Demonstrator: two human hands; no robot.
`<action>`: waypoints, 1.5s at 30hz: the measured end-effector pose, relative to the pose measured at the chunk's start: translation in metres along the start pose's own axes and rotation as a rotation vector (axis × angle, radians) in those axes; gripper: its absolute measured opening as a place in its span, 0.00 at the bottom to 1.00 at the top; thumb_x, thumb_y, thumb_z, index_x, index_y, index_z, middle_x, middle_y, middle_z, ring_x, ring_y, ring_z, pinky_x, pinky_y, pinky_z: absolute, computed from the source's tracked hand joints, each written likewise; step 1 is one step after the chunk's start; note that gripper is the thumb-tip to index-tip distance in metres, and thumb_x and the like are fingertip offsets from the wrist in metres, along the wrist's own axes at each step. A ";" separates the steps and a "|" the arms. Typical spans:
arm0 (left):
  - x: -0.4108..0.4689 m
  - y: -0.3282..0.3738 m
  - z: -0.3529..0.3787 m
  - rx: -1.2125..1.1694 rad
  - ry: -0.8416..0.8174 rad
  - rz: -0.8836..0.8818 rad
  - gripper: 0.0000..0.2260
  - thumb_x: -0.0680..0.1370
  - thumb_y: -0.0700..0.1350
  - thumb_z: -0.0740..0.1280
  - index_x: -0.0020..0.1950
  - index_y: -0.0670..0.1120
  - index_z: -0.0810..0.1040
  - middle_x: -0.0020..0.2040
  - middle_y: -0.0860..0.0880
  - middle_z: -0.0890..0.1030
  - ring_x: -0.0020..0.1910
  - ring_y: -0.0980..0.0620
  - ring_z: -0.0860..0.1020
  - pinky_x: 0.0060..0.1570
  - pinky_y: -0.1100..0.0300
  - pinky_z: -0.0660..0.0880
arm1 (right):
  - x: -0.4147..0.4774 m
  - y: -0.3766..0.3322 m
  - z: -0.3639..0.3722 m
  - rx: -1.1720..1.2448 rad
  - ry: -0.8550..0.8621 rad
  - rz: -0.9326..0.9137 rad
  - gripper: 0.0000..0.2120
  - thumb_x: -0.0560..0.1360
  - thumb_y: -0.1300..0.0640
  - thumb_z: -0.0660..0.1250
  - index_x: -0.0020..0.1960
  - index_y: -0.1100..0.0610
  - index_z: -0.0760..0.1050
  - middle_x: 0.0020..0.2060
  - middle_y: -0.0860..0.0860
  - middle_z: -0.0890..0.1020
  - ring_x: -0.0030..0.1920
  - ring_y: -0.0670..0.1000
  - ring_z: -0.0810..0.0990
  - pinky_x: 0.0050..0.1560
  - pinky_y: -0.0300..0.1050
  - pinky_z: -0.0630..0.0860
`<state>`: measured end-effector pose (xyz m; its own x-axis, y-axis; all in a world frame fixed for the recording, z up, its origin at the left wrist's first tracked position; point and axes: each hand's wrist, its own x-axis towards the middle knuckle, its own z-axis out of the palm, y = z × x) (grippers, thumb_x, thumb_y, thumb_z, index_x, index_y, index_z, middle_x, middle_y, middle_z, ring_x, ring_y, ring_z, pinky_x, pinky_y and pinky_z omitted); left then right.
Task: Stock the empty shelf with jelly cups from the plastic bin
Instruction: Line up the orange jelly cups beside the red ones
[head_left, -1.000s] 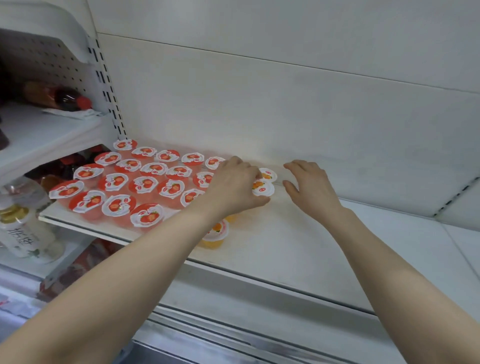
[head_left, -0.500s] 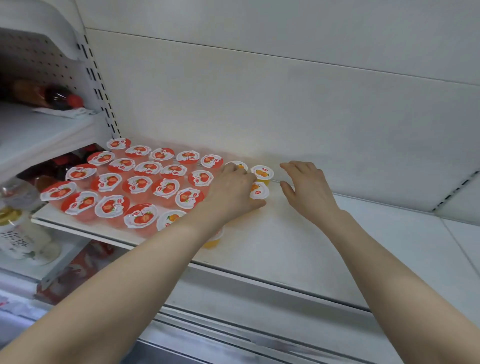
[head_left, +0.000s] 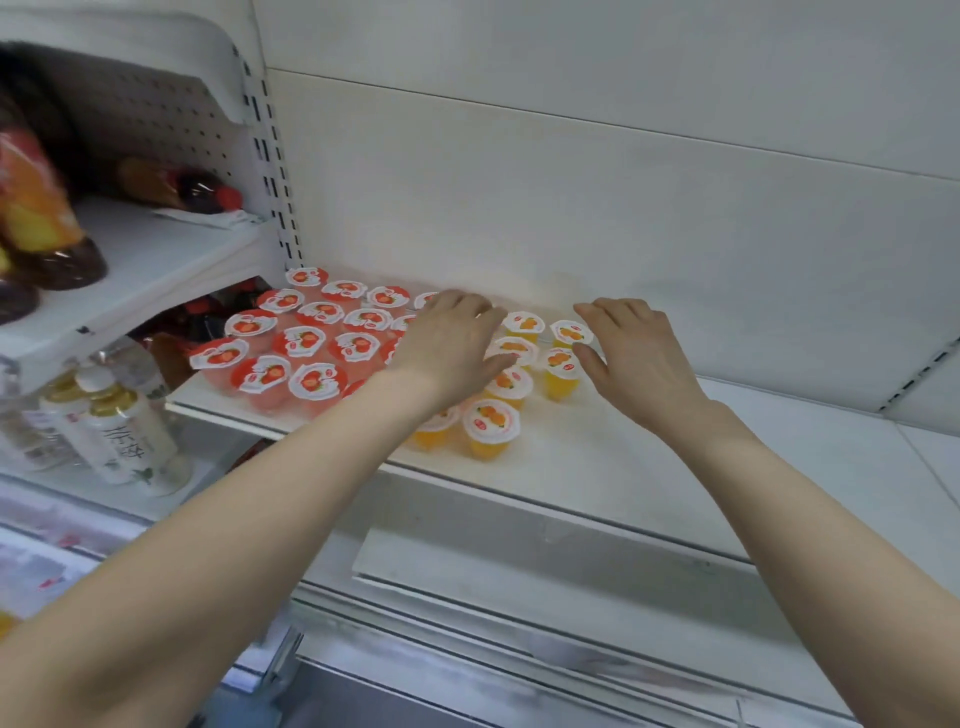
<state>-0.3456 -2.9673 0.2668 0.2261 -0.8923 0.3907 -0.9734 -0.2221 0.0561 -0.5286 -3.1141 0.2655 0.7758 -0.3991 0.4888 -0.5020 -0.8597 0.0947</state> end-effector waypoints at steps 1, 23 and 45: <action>-0.010 -0.008 -0.007 0.004 0.011 -0.004 0.25 0.78 0.59 0.63 0.71 0.47 0.71 0.66 0.45 0.75 0.66 0.43 0.69 0.66 0.51 0.64 | -0.001 -0.012 -0.004 0.001 0.006 -0.007 0.19 0.77 0.52 0.64 0.66 0.59 0.74 0.59 0.56 0.79 0.59 0.62 0.75 0.55 0.56 0.71; -0.370 -0.222 -0.088 0.057 0.184 -0.348 0.19 0.76 0.50 0.69 0.64 0.45 0.77 0.58 0.44 0.79 0.58 0.41 0.74 0.58 0.49 0.71 | -0.048 -0.390 0.013 0.207 -0.075 -0.381 0.23 0.78 0.48 0.59 0.67 0.60 0.73 0.60 0.58 0.78 0.59 0.62 0.76 0.55 0.57 0.74; -0.598 -0.299 0.011 0.029 -0.229 -1.069 0.15 0.74 0.48 0.71 0.61 0.51 0.80 0.55 0.49 0.82 0.57 0.44 0.77 0.57 0.49 0.73 | -0.051 -0.650 0.211 0.237 -0.725 -0.996 0.28 0.70 0.67 0.65 0.70 0.63 0.67 0.62 0.59 0.74 0.62 0.61 0.71 0.62 0.54 0.71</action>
<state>-0.1898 -2.3717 0.0059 0.9585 -0.2838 -0.0274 -0.2691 -0.9323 0.2418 -0.1612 -2.6024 -0.0038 0.8472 0.4376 -0.3014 0.4453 -0.8942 -0.0465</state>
